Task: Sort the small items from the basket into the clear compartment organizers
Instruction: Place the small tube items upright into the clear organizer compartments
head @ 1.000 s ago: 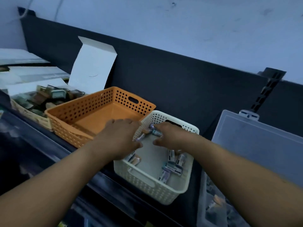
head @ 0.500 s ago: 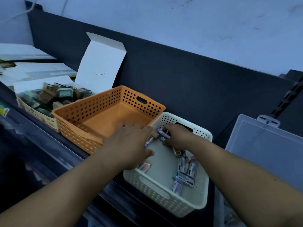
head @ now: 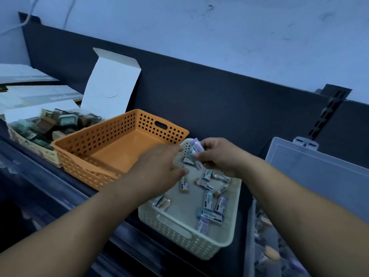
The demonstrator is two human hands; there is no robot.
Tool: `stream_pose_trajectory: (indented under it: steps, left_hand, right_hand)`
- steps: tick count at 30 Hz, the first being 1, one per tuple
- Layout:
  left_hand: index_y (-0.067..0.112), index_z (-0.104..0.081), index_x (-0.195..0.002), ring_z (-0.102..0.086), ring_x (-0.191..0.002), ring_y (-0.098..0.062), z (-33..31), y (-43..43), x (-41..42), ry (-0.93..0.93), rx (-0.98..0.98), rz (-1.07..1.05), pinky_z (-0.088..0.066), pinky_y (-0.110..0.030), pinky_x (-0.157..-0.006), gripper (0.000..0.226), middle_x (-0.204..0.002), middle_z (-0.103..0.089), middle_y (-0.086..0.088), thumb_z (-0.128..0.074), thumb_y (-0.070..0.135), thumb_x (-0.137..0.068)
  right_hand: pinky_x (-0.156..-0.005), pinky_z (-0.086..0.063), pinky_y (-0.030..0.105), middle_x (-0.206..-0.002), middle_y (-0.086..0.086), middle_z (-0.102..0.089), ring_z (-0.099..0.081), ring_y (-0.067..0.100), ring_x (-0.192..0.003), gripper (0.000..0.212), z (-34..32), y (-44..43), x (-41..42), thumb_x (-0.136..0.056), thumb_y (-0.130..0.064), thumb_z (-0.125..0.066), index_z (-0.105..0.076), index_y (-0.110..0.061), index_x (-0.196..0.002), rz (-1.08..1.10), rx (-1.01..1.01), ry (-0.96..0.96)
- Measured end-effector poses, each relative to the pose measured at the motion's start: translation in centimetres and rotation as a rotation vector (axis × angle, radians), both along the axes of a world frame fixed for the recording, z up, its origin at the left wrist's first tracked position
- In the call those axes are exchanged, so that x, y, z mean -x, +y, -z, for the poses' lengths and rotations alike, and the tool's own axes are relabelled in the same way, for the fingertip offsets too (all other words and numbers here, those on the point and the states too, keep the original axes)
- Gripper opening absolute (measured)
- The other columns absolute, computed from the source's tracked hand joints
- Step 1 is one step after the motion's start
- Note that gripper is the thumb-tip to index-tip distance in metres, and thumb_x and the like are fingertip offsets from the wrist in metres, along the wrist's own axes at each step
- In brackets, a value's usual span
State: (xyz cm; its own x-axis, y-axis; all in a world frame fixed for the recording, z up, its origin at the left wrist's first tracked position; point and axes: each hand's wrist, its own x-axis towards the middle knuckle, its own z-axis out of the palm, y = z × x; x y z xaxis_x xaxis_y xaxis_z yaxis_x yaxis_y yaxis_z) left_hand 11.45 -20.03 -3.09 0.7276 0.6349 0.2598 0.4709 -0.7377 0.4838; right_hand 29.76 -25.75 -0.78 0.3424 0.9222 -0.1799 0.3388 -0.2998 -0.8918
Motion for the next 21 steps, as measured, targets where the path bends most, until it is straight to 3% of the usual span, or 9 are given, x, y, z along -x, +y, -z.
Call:
stream_pose_trajectory:
  steps: [2,4,7,11,14,17,21]
  left_hand:
    - [0.031,-0.049,-0.130,-0.055,-0.107,-0.012,-0.8,-1.2,-1.0,-0.143,0.258,0.044,-0.049,-0.038,-0.093,0.043,-0.120,-0.057,0.009,-0.061,0.040,-0.089]
    - [0.033,-0.056,-0.111,-0.063,-0.091,-0.012,-1.4,-2.3,-2.0,-0.259,0.429,0.059,-0.055,-0.042,-0.082,0.024,-0.102,-0.062,0.010,-0.063,0.038,-0.089]
    - [0.023,-0.061,-0.096,-0.068,-0.076,-0.013,-2.3,-3.9,-3.4,-0.374,0.558,0.066,-0.058,-0.039,-0.077,0.014,-0.085,-0.067,0.002,-0.070,0.026,-0.085]
    - [0.016,-0.061,-0.092,-0.067,-0.068,-0.010,-3.3,-6.8,-5.2,-0.370,0.589,0.171,-0.053,-0.022,-0.059,0.014,-0.083,-0.068,-0.002,-0.071,0.012,-0.083]
    - [0.014,-0.061,-0.086,-0.064,-0.070,-0.017,-4.0,-9.4,-6.6,-0.374,0.531,0.238,-0.054,-0.032,-0.062,0.015,-0.082,-0.068,-0.008,-0.073,0.008,-0.079]
    - [0.010,-0.060,-0.083,-0.062,-0.071,-0.024,-4.7,-12.2,-8.0,-0.397,0.514,0.297,-0.054,-0.040,-0.068,0.013,-0.081,-0.068,-0.013,-0.072,0.007,-0.079]
    - [0.015,-0.062,-0.089,-0.067,-0.080,-0.030,-5.2,-15.7,-9.8,-0.359,0.496,0.396,-0.056,-0.048,-0.077,0.012,-0.085,-0.068,-0.013,-0.070,0.009,-0.082]
  right_hand:
    - [-0.062,-0.053,0.023,-0.083,0.008,-0.067,-0.063,0.014,-0.069,0.007,-0.8,-1.4,0.2,-0.090,-0.003,-0.062,-0.062,-0.007,-0.096,-0.033,-0.022,0.127]
    - [-0.063,-0.054,0.023,-0.083,0.007,-0.067,-0.063,0.016,-0.071,0.011,-1.4,-3.0,0.4,-0.090,-0.001,-0.062,-0.061,-0.007,-0.100,-0.059,-0.056,0.190]
    - [-0.062,-0.053,0.025,-0.088,0.009,-0.065,-0.062,0.020,-0.077,0.022,-2.1,-5.9,0.4,-0.088,0.001,-0.064,-0.058,-0.012,-0.103,-0.031,-0.114,0.179]
    - [-0.056,-0.053,0.023,-0.088,0.006,-0.060,-0.060,0.016,-0.072,0.027,-3.0,-10.4,0.0,-0.091,0.002,-0.058,-0.054,-0.019,-0.107,0.066,-0.187,0.156]
    - [-0.056,-0.054,0.024,-0.083,0.005,-0.059,-0.061,0.013,-0.063,0.009,-3.6,-14.3,-0.5,-0.098,-0.009,-0.050,-0.052,-0.016,-0.103,0.139,-0.240,0.217]
    - [-0.064,-0.056,0.029,-0.088,0.008,-0.062,-0.065,0.018,-0.074,0.008,-3.8,-18.5,-1.3,-0.101,-0.018,-0.046,-0.053,-0.015,-0.099,0.191,-0.289,0.237]
    - [-0.074,-0.046,0.030,-0.087,0.009,-0.055,-0.051,0.020,-0.079,0.008,-3.5,-24.1,-2.5,-0.097,-0.014,-0.052,-0.060,-0.014,-0.093,0.272,-0.325,0.011]
